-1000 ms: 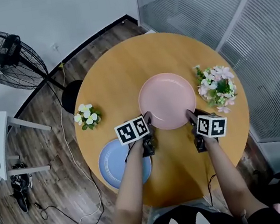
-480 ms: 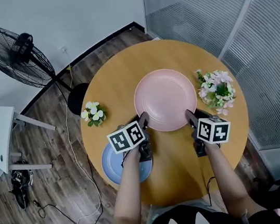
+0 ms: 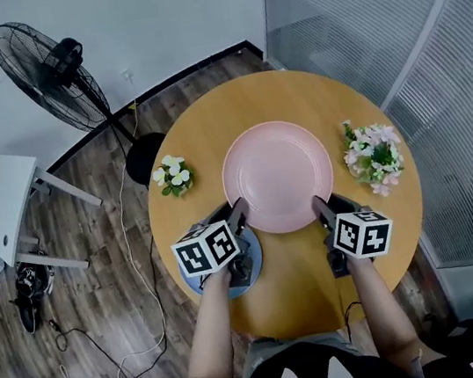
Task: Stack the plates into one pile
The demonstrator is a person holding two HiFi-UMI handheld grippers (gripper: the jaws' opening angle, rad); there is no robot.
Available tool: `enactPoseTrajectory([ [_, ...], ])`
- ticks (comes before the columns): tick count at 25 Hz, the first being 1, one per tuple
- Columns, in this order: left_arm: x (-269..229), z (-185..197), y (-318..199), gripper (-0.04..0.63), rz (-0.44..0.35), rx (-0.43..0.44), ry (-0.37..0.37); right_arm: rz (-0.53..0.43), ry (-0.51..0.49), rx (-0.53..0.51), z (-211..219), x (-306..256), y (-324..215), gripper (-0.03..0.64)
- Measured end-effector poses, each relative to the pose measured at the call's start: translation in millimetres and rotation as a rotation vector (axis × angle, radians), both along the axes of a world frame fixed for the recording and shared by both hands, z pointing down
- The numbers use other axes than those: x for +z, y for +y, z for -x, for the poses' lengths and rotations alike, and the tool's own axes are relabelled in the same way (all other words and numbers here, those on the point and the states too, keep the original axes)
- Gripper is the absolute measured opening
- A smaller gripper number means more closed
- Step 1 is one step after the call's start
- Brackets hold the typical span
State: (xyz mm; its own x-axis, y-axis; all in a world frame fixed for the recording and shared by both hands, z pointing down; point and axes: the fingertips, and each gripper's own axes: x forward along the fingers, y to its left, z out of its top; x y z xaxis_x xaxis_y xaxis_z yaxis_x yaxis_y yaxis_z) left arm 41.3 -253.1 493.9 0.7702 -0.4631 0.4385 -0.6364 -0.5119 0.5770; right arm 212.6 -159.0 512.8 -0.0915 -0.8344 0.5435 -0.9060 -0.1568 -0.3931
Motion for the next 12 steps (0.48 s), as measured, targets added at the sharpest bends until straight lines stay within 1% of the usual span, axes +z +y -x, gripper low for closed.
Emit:
enactPoseTrajectory([
  [3, -6, 20, 10, 0.091, -0.011, -0.026, -0.003, -0.002, -0.013, -0.033, 18, -1, 5, 0.141],
  [9, -7, 63, 29, 0.091, -0.032, -0.093, -0.059, 0.006, -0.024, -0.120, 56, 0, 8, 0.141],
  [12, -7, 92, 37, 0.091, -0.031, -0.142, -0.073, 0.009, -0.029, -0.172, 81, 2, 6, 0.141],
])
